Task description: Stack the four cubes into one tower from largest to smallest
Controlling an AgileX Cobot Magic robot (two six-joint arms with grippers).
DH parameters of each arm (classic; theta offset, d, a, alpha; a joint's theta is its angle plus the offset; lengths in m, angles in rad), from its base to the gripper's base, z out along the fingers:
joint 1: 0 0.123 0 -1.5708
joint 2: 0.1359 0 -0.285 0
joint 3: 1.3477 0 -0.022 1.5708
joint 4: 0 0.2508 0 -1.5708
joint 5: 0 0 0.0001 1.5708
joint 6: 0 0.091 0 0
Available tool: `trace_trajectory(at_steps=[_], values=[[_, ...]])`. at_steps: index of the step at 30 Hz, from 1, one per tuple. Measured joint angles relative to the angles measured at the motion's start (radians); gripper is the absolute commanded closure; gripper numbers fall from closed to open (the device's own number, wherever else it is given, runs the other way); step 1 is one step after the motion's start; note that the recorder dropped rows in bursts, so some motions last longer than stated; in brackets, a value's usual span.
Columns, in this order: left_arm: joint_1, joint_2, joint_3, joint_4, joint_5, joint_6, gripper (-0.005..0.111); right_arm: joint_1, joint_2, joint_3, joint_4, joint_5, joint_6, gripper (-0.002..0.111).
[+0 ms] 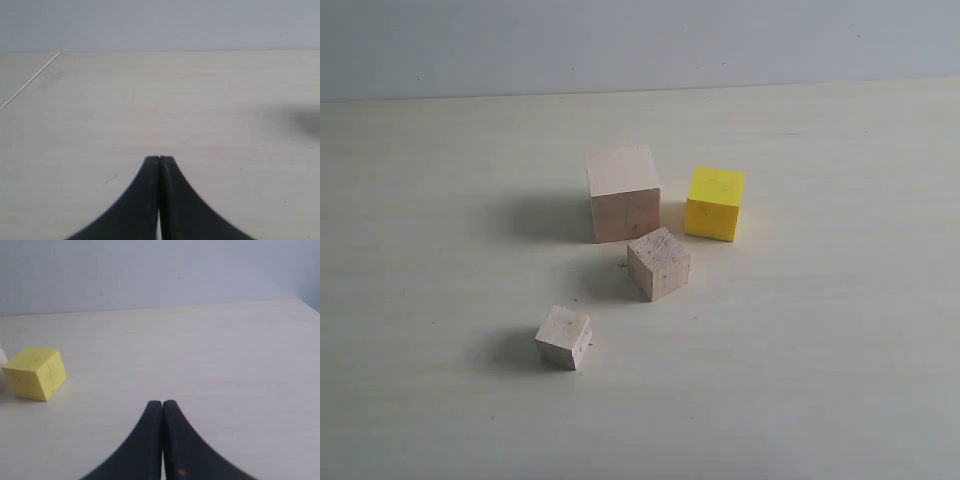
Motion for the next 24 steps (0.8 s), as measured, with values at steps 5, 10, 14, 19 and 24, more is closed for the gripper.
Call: trace_trajectory(at_steps=[5, 10, 14, 19, 24], values=[[0.0, 0.0, 0.0, 0.0, -0.009, 0.0, 0.107, 0.0, 0.0, 0.0, 0.0, 0.0, 0.0, 0.108], [0.0, 0.0, 0.0, 0.0, -0.142, 0.0, 0.107, 0.0, 0.0, 0.0, 0.0, 0.0, 0.0, 0.108], [0.0, 0.0, 0.0, 0.0, -0.285, 0.0, 0.107, 0.0, 0.0, 0.0, 0.0, 0.0, 0.0, 0.108], [0.0, 0.0, 0.0, 0.0, -0.347, 0.041, 0.107, 0.0, 0.0, 0.0, 0.0, 0.0, 0.0, 0.108], [0.0, 0.0, 0.0, 0.0, -0.353, 0.205, 0.107, 0.0, 0.0, 0.0, 0.001, 0.0, 0.0, 0.108]])
